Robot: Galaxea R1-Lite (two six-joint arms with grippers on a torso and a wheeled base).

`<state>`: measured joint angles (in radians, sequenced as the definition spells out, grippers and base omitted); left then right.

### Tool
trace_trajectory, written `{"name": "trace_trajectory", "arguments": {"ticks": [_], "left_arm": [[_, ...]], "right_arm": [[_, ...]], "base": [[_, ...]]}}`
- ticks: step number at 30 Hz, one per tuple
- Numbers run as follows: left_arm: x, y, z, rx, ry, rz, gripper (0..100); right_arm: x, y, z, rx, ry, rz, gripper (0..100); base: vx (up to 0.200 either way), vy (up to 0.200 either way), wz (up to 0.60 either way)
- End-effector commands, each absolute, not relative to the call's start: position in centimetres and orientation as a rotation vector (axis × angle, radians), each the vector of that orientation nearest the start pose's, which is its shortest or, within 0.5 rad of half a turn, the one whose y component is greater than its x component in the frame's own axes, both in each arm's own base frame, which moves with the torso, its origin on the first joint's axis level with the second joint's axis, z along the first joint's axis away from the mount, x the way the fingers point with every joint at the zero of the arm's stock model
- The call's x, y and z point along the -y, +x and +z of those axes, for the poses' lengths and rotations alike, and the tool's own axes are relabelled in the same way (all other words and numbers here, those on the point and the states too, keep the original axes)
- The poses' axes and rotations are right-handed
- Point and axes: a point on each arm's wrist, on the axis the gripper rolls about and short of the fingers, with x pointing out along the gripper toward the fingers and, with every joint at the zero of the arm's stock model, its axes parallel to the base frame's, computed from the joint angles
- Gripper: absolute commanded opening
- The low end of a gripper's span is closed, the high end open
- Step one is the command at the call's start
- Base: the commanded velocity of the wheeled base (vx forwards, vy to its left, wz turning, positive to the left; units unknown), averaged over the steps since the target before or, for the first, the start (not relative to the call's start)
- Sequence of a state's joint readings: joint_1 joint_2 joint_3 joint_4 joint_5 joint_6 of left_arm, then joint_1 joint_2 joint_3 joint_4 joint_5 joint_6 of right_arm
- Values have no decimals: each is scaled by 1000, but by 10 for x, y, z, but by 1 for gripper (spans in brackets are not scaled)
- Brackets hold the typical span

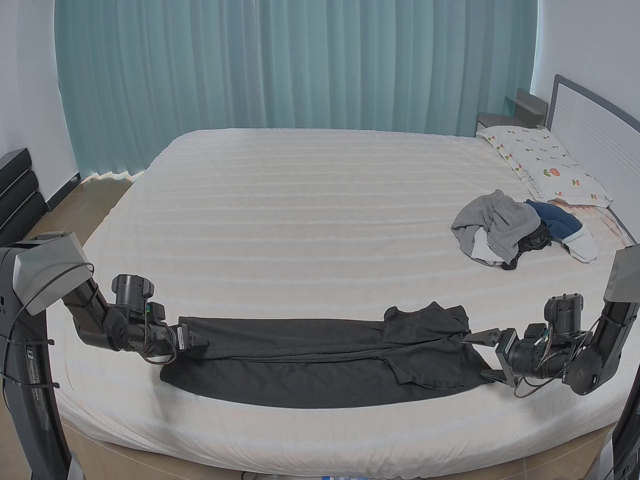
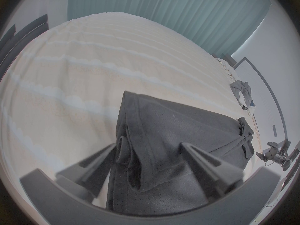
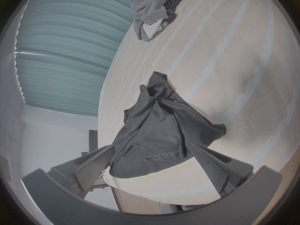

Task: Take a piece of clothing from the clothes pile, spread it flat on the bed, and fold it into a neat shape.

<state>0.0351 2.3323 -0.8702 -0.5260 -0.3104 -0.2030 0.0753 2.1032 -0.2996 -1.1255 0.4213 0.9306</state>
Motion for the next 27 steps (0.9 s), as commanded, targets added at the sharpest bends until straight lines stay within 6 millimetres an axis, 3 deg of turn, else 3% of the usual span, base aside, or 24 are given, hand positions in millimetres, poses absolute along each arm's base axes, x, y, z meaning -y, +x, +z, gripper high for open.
{"name": "trace_trajectory", "arguments": {"ticks": [1,9,16,27], "left_arm": [[-5,360,-30,-950,-347,-158,0],[-8,361,-22,-931,-353,-152,0],[-10,360,-2,-883,-376,-140,0],[-16,361,-1,-885,-389,-126,0]], "right_arm": [[-29,262,8,-855,993,131,100],[-29,262,9,-853,993,130,100],[-28,261,8,-853,997,124,100],[-28,262,8,-853,997,124,100]], "base": [[0,0,0],[0,0,0],[0,0,0],[-18,0,0]]}}
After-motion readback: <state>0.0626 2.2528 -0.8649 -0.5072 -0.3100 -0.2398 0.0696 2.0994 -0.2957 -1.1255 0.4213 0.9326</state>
